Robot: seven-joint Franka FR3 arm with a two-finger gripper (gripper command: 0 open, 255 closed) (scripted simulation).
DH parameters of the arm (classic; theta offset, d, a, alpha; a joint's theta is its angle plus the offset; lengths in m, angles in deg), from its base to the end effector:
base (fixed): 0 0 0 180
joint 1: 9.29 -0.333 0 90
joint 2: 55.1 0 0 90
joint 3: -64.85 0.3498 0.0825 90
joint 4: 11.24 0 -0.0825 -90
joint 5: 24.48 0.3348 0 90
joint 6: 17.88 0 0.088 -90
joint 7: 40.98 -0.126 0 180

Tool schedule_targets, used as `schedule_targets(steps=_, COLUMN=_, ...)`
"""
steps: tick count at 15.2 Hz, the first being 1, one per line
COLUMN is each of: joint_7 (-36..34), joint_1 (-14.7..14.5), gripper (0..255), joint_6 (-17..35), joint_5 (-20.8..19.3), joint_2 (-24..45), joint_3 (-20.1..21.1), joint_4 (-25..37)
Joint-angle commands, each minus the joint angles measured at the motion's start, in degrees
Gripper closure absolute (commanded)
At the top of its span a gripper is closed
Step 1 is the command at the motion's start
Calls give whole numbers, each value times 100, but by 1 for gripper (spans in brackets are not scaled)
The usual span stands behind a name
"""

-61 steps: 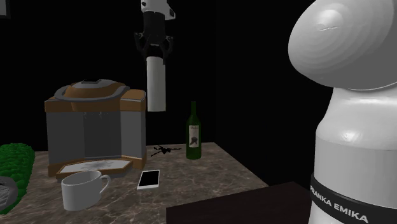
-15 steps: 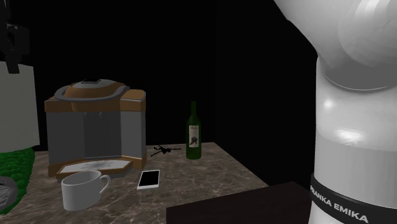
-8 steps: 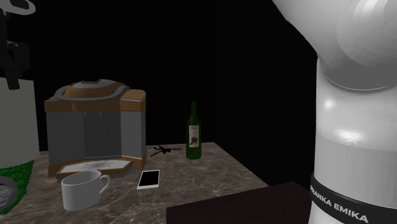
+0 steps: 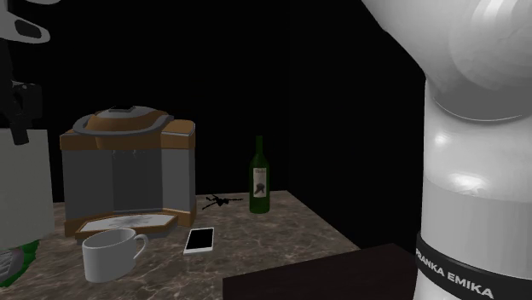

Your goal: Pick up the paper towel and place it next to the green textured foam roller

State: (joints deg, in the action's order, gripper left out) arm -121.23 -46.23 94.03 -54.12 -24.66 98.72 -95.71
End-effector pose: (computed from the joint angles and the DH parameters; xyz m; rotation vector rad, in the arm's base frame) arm 0.3290 0.5828 0.4411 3.1174 -0.0787 0.3174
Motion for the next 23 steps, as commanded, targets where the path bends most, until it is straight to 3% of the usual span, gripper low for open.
schedule_targets(steps=1, joint_7=-50, joint_1=-5, gripper=255, joint_6=123, joint_5=-43, joint_2=50, joint_3=-22, joint_4=-85)
schedule_targets(steps=23, joint_7=-502, joint_1=-104, gripper=255, joint_6=1144, joint_5=-518, joint_2=637, joint_3=-306, joint_4=-634)
